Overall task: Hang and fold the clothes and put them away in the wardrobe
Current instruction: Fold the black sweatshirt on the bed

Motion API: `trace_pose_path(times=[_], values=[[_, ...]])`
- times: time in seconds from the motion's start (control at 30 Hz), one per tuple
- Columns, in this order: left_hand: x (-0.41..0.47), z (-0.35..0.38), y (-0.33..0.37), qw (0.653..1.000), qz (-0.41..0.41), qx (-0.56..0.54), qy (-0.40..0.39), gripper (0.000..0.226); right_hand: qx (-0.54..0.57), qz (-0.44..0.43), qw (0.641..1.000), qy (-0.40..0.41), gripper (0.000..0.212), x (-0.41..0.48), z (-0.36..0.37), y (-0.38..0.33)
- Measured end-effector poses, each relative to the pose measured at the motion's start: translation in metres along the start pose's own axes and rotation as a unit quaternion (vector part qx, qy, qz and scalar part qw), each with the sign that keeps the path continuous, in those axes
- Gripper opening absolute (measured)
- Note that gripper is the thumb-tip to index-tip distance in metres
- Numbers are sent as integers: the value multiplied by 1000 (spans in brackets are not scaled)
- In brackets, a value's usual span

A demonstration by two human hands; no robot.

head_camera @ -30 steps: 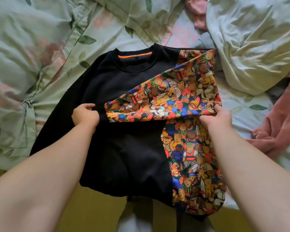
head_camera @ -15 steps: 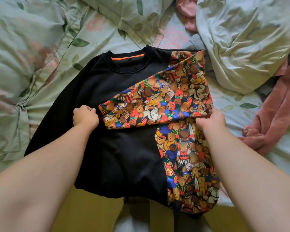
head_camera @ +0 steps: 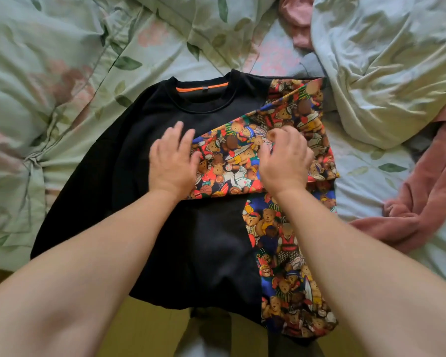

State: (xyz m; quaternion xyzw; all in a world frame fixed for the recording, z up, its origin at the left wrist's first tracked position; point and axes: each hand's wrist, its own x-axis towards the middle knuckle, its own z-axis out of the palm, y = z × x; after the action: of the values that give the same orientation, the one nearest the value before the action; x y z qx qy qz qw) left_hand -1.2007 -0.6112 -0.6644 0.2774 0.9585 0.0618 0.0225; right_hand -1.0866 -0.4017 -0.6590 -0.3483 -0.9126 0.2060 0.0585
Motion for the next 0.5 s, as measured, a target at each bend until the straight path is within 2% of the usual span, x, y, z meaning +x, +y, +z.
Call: trace_pose_path(times=[0.1, 0.23, 0.43, 0.5], values=[[-1, 19, 7, 993, 91, 38, -61, 62, -91, -76, 989, -88, 55, 31, 20, -6], [-6, 52, -10, 984, 70, 86, -141, 75, -164, -55, 970, -169, 67, 55, 51, 19], [3, 77, -31, 992, 66, 75, -81, 89, -154, -51, 983, -86, 69, 54, 87, 38], [4, 72, -29, 991, 65, 67, -98, 89, -156, -50, 982, -92, 69, 56, 85, 36]])
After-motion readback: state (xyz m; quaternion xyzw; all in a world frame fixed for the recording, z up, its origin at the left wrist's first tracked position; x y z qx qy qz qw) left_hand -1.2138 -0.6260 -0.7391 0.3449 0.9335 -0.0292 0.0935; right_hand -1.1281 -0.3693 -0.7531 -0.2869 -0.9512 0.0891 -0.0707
